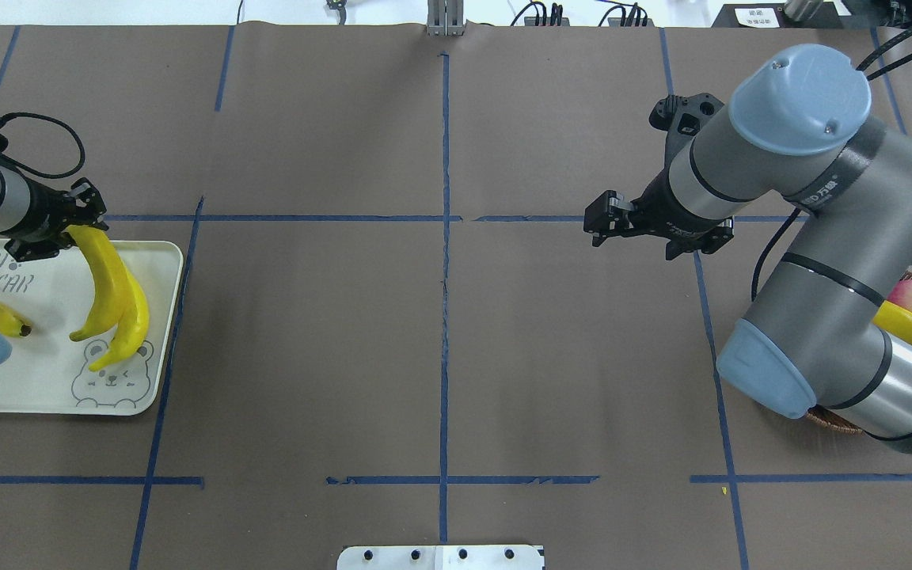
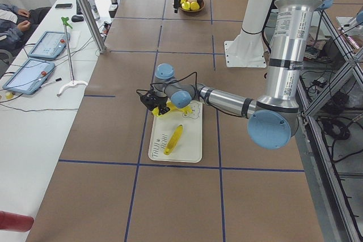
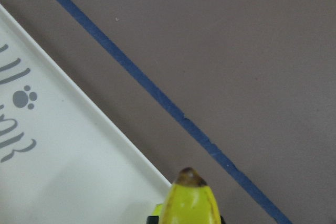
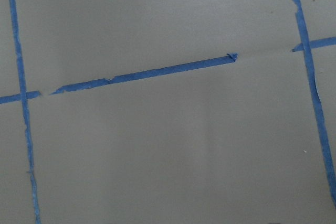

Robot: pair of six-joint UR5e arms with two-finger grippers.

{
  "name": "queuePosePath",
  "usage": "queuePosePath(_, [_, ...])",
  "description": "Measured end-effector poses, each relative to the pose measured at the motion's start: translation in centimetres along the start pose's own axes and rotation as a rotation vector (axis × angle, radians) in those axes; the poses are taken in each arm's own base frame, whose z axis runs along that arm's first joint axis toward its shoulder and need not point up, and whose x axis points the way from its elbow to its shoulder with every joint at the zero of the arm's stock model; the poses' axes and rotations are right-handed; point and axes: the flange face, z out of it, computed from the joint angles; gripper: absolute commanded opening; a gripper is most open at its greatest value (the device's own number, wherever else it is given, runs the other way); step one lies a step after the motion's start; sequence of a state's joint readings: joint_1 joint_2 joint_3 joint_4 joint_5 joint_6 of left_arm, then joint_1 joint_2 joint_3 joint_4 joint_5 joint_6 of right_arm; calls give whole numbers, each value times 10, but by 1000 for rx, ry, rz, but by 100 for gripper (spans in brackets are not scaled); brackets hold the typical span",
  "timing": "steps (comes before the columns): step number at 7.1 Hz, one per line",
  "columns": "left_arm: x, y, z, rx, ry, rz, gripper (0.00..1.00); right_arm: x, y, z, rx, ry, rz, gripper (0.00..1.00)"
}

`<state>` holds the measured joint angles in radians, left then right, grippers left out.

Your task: Transfer all bananas from basket to plate

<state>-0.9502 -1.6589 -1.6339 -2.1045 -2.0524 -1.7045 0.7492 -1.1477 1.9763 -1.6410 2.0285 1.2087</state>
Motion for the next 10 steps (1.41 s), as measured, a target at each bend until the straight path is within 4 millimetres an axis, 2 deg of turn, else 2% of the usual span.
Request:
queuePosePath(2, [-13, -7, 1, -28, -18, -18, 7, 0, 0, 0, 0, 1, 0, 100])
queuePosePath(3, [-18, -9, 5, -30, -28, -25, 25, 1, 0, 1, 0, 2, 0, 100])
queuePosePath(5, [-23, -12, 13, -31, -46, -38, 46, 1, 0, 1, 0, 3, 0, 100])
queuePosePath(6, [-23, -12, 14, -32, -47, -41, 99, 1, 0, 2, 0, 4, 0, 100])
queuePosePath(10, [-14, -4, 5, -46, -26, -27, 100, 0, 1, 2, 0, 3, 0, 100])
